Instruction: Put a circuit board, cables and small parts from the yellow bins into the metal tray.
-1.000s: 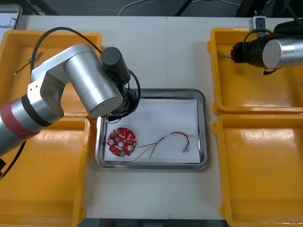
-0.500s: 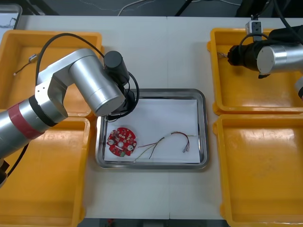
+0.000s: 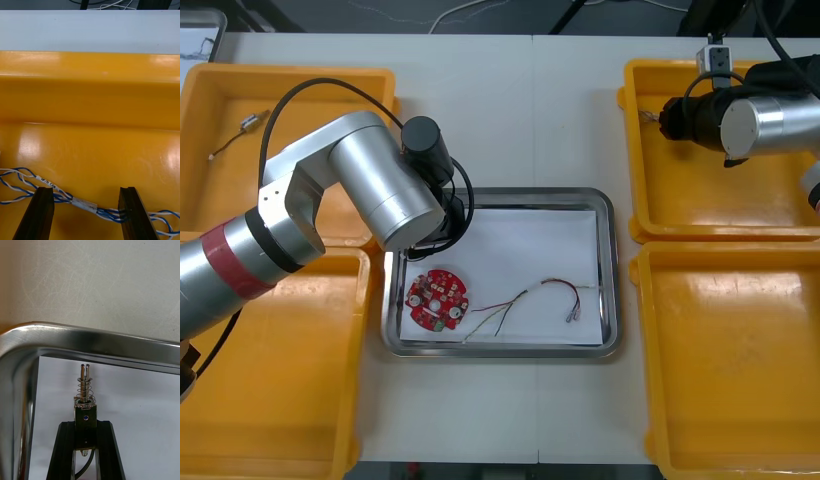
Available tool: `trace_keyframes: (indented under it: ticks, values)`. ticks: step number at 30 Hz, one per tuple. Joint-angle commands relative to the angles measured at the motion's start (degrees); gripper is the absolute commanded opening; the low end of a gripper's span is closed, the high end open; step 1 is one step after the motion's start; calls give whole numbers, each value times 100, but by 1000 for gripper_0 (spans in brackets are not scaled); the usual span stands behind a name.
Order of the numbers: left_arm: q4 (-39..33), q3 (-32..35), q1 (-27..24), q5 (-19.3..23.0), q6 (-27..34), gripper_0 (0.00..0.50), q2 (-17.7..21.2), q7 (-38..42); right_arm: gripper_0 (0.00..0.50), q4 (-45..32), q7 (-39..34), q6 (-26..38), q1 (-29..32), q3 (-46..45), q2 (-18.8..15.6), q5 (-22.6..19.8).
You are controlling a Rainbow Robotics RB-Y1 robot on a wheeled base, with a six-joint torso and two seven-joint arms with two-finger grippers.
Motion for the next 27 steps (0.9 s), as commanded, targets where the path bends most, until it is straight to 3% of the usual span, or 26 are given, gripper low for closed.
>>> trace_keyframes:
  ticks: [1, 3, 4, 5, 6, 7, 8, 17, 27]
  values:
    - [-111, -89, 77, -47, -60, 364, -119, -340, 500, -19, 165, -93, -119, 64, 66, -13]
    - [-173, -80, 86, -47, -51, 459, -119, -323, 482, -10, 174, -93, -110, 64, 66, -22]
    - [-225, -71, 86, -38, -34, 491, -119, -296, 382, -10, 174, -93, -101, 64, 66, -22]
    - [-261, -54, 86, -38, -16, 500, -110, -279, 321, -19, 183, -93, -101, 73, 66, -22]
    - [-340, 25, 86, -20, 63, 500, -101, -252, 161, -10, 183, -93, -101, 64, 57, -22]
    - [-428, 113, 86, 33, 177, 500, -101, -244, 31, -10, 183, -93, -101, 73, 57, -22]
    - [-480, 166, 86, 59, 247, 500, -101, -244, 1, -10, 192, -93, -101, 64, 57, -22]
    - [-1271, 755, 77, 340, 1232, 500, -13, -173, 0, -98, 359, -32, -110, 64, -57, -22]
    - [-1676, 1765, -90, 525, 2330, 500, 75, -507, 0, -881, 587, 1278, -128, -261, -383, -66]
